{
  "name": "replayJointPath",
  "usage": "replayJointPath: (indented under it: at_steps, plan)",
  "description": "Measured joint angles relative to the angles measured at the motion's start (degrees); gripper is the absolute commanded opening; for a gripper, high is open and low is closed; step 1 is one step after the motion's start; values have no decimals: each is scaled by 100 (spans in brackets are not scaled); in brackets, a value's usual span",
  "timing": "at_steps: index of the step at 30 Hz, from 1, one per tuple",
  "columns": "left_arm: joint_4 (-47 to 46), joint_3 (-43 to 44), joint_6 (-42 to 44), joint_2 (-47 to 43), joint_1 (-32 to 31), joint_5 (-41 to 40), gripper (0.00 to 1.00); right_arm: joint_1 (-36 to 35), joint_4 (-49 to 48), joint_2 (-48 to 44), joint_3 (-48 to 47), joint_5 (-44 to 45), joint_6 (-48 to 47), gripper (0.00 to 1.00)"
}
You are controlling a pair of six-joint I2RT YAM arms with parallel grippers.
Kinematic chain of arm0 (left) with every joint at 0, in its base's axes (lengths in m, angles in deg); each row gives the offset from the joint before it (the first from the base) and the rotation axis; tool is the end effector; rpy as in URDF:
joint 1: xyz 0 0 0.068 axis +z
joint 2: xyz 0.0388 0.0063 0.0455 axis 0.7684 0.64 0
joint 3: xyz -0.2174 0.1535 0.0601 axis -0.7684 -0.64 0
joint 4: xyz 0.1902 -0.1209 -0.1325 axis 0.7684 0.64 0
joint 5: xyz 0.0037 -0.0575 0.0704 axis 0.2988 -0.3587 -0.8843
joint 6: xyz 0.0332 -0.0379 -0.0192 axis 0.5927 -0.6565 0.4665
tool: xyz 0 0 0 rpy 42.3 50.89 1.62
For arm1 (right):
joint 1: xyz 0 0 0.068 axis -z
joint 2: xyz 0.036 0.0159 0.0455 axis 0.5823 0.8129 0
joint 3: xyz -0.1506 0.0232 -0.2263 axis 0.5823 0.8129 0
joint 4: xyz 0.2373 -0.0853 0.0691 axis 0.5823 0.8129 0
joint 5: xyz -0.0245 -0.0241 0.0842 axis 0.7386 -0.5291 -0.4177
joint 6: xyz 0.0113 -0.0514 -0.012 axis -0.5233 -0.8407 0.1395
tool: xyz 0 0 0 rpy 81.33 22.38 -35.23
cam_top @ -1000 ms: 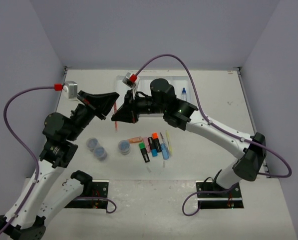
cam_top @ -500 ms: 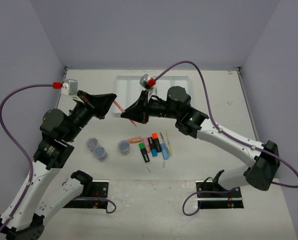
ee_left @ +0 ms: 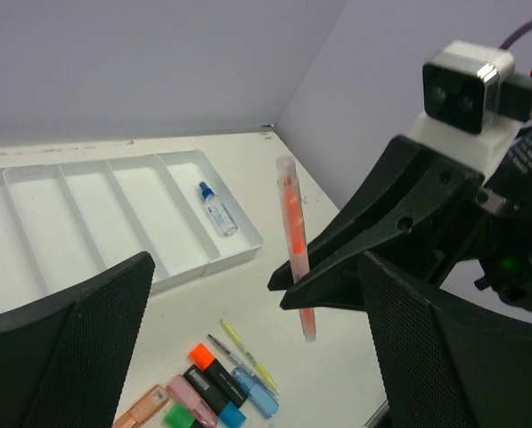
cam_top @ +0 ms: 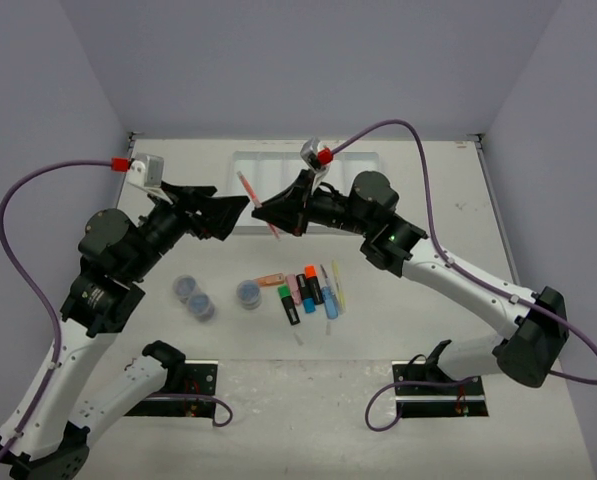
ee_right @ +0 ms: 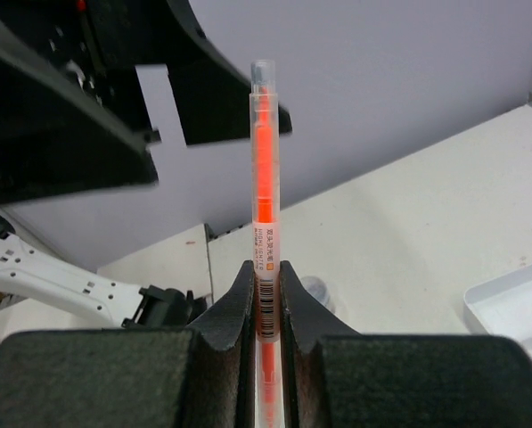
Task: Sort the stationery into containers
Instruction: Close the pen cap on the pen, then place the pen in the storage box.
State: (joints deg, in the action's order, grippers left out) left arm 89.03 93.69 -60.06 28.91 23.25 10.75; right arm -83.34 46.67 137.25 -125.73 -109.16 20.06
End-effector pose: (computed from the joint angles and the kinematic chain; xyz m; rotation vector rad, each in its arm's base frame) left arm 0.1261 -0.0704 0.4350 0.0818 1.5774 -0.9085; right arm 0.2045 0.2498 0.4043 -0.7670 1.4171 1.3253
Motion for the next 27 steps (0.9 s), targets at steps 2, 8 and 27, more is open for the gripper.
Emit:
replayJointPath:
  at_steps: [2, 8, 27]
  plan:
    - [186, 277, 15, 155, -6, -158, 100, 2, -19, -117, 263, 129, -2, 0]
    - [948, 663, 353, 275, -7, -931, 100, 217, 30, -538, 1130, 637, -2, 0]
    - [1630, -1331, 649, 279, 167, -2536, 100, 657, 976, -1382, 1679, 2315, -365, 0]
